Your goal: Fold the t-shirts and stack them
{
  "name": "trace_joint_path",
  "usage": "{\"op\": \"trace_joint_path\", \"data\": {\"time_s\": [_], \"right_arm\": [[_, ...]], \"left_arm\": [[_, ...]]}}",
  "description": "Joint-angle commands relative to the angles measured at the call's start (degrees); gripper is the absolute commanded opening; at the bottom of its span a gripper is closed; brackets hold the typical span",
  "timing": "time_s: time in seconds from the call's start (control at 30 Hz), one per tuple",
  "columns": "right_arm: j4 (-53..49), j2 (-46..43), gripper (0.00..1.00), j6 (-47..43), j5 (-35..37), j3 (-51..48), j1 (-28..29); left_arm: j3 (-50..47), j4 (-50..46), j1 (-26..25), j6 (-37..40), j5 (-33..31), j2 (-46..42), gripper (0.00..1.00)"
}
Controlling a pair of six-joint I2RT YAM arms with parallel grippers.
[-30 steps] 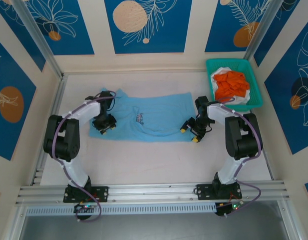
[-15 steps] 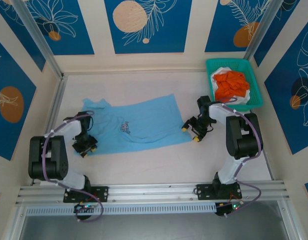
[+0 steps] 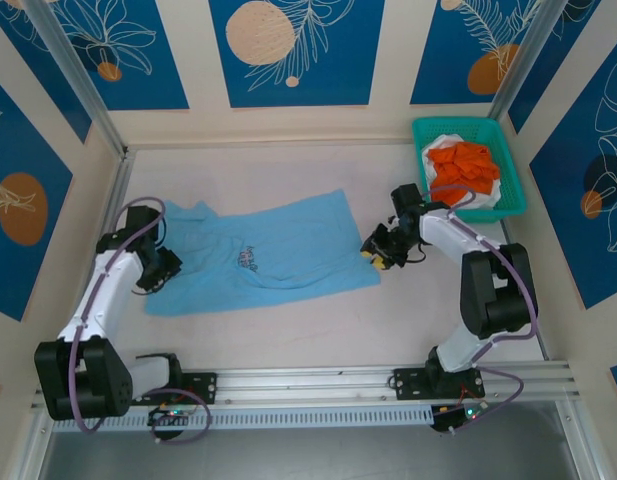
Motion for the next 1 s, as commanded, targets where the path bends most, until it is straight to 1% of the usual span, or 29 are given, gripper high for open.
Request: {"op": "trace_joint_path", "data": {"time_s": [0.0, 0.03, 0.07, 0.2, 0.3, 0.37, 0.57, 0.67, 0.73, 0.83, 0.9, 0.93, 0.97], "right_arm": [[0.4, 4.14, 0.19, 0.8, -3.22, 2.52, 2.84], [0.41, 5.68, 0.14, 1.12, -3.38, 3.1, 3.26], [0.4, 6.99, 0.12, 1.41, -3.58, 3.57, 3.56], [-0.3, 11.64, 0.09, 3.93, -3.36, 3.46, 3.66], [-2.6, 11.86, 0.09, 6.84, -0.47, 1.21, 3.64], [-2.21, 9.87, 0.09, 8.88, 0.23, -2.41, 3.36], [0.85, -0.8, 0.1, 16.47, 0.47, -16.49, 2.69], [1.79, -5.51, 0.13, 19.22, 1.17, -21.52, 2.04], [2.29, -7.56, 0.18, 19.63, 0.58, -23.46, 1.56], [1.64, -9.58, 0.34, 18.74, 0.49, -22.16, 1.61], [-0.03, -11.49, 0.45, 17.64, 1.57, -19.28, 2.25], [-0.93, -12.8, 0.52, 17.0, 2.47, -17.14, 2.72], [-1.46, -14.08, 0.56, 16.43, 3.32, -15.49, 2.99]], "left_arm": [[-0.77, -1.03, -2.41, -0.44, 0.28, 2.82, 0.19], [-1.29, -0.19, -3.02, -0.67, 0.15, 4.18, 0.17], [-1.84, 0.7, -3.78, -0.68, 0.01, 5.47, 0.16], [-4.86, 4.17, -5.55, -0.85, -0.71, 10.86, 0.17], [-7.17, 5.22, -6.37, -1.07, -1.1, 13.03, 0.18], [-8.56, 5.31, -6.83, -0.91, -1.59, 13.21, 0.19], [-9.87, 4.14, -7.99, 1.02, -3.27, 12.64, 0.24], [-9.86, 3.57, -8.19, 1.56, -3.2, 13.07, 0.24], [-9.41, 3.18, -8.21, 1.77, -2.7, 13.03, 0.25], [-5.05, 1.11, -8.15, 2.33, -2.08, 12.86, 0.27], [0.58, -0.81, -8.19, 2.4, -1.72, 13.1, 0.32], [4.35, -1.67, -8.21, 2.33, -1.62, 13.4, 0.36], [7.73, -2.55, -8.13, 1.98, -1.7, 13.83, 0.4]]}}
